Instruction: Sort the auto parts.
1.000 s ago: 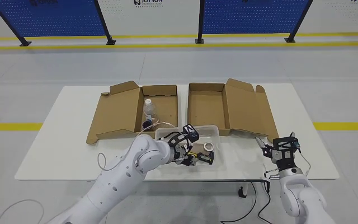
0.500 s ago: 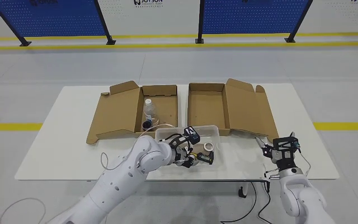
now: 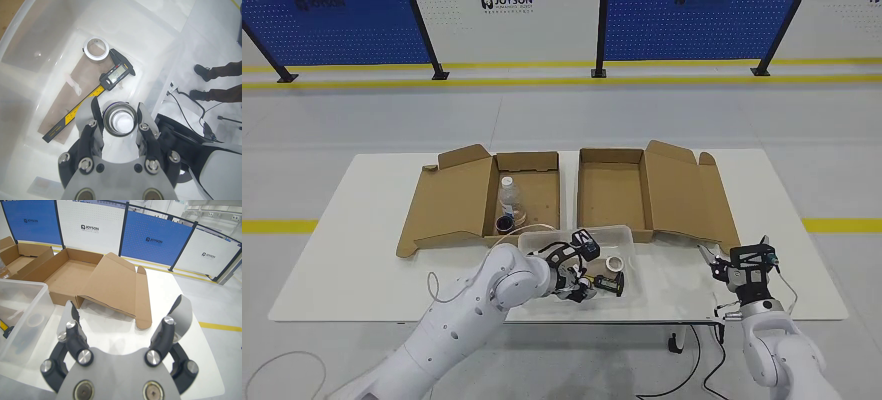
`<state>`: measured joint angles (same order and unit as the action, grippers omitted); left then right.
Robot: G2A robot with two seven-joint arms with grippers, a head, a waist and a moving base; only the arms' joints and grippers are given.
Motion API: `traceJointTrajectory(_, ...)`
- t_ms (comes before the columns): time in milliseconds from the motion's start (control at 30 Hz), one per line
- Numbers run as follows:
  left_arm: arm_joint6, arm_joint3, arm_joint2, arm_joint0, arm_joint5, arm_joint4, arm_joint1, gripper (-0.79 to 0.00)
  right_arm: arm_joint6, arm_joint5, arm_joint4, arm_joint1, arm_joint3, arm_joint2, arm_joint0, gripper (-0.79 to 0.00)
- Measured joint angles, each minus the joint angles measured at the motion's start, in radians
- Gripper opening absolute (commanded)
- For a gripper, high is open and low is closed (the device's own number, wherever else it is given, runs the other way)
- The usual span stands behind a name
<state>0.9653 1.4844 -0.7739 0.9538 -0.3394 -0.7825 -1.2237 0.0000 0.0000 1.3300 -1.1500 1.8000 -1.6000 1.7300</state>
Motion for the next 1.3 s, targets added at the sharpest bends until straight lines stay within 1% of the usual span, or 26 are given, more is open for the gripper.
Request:
traceJointTrajectory(267,-0.001,-0.001,0.004,0.002,-0.002,-0.002,-0.001,-0.419,0.000,0.000,0.000,0.000,0.000,0.000,0.000,0.000)
traceJointTrajectory(367,-0.001,0.000,0.004,0.004,-0.003,-0.004,-0.001,-0.440,0.000,0.000,0.000,0.000,0.000,0.000,0.000,0.000)
traceJointTrajectory(467,-0.003,0.002,0.003,0.007,-0.002,-0.008,0.000,-0.554,0.000,0.000,0.000,0.000,0.000,0.000,0.000,0.000)
traceJointTrajectory(533,-0.005,0.005,0.001,0.009,-0.001,-0.010,0.000,-0.683,0.000,0.000,0.000,0.000,0.000,0.000,0.000,0.000)
traceJointTrajectory(567,-0.006,0.007,-0.001,0.010,-0.001,-0.012,0.001,-0.708,0.000,0.000,0.000,0.000,0.000,0.000,0.000,0.000)
traceJointTrajectory(600,-0.007,0.010,-0.004,0.010,-0.001,-0.014,0.002,-0.785,0.000,0.000,0.000,0.000,0.000,0.000,0.000,0.000)
traceJointTrajectory(1300,-0.017,0.100,-0.048,0.054,-0.007,-0.056,0.021,-0.785,0.000,0.000,0.000,0.000,0.000,0.000,0.000,0.000)
